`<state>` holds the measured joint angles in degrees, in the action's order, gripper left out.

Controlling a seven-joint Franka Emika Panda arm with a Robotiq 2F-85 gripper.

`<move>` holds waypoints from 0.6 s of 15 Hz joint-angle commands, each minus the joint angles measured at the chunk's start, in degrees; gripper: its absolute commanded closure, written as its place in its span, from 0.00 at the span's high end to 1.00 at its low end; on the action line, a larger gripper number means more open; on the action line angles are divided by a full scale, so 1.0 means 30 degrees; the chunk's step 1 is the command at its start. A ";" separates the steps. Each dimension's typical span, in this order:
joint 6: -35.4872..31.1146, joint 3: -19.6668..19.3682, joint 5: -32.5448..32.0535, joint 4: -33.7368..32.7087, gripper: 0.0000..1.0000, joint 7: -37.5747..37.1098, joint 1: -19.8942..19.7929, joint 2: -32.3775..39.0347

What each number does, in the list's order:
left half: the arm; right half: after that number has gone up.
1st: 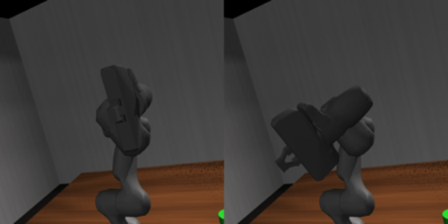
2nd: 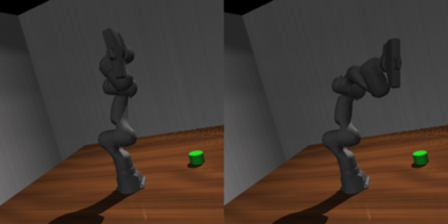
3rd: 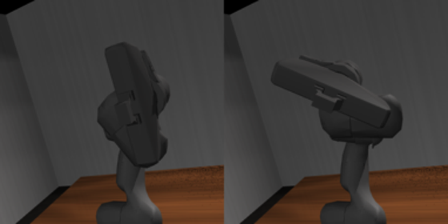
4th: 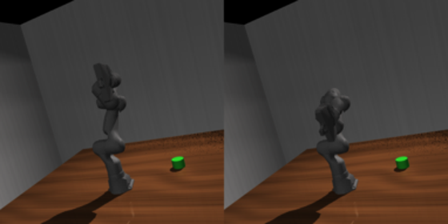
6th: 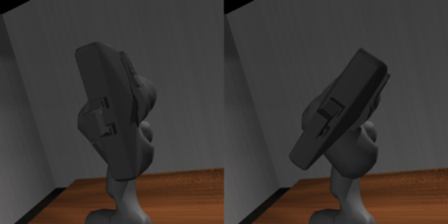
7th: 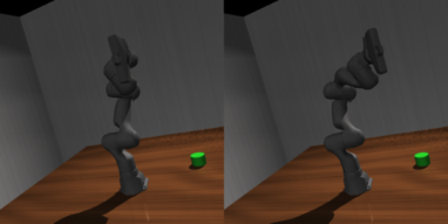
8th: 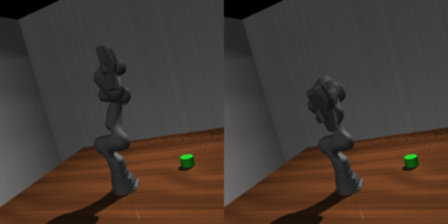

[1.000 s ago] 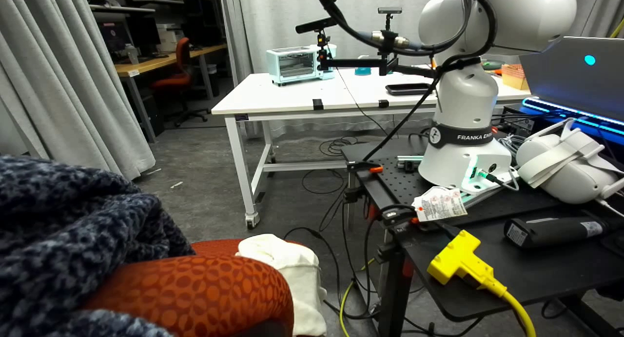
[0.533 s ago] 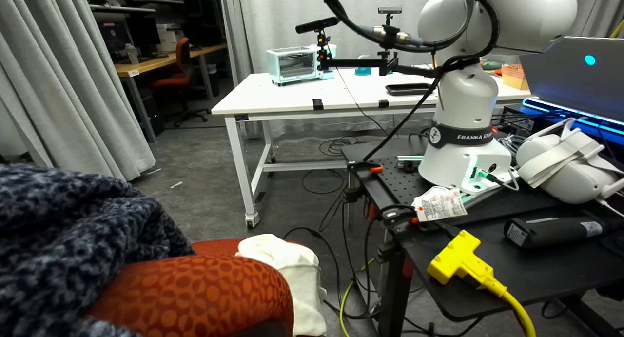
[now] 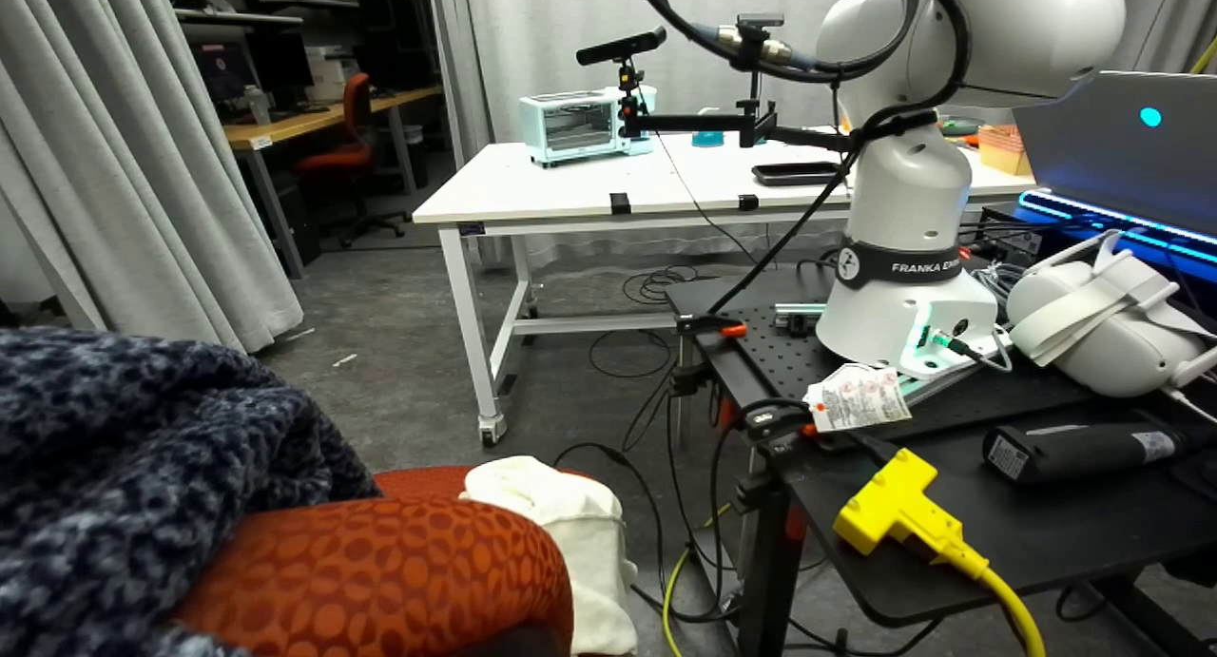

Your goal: Put the cloth on the back rest

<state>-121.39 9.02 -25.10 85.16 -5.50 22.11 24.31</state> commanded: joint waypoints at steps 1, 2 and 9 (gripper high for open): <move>-0.1385 -0.0497 0.0067 0.3483 1.00 -0.0152 -0.1014 -0.2654; -0.2010 -0.0661 0.0141 0.4542 1.00 -0.0243 -0.1450 -0.3368; -0.6845 -0.2154 0.1135 1.1000 1.00 -0.0700 -0.4681 -0.6415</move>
<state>-135.54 3.84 -23.57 108.58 -6.57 11.33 10.29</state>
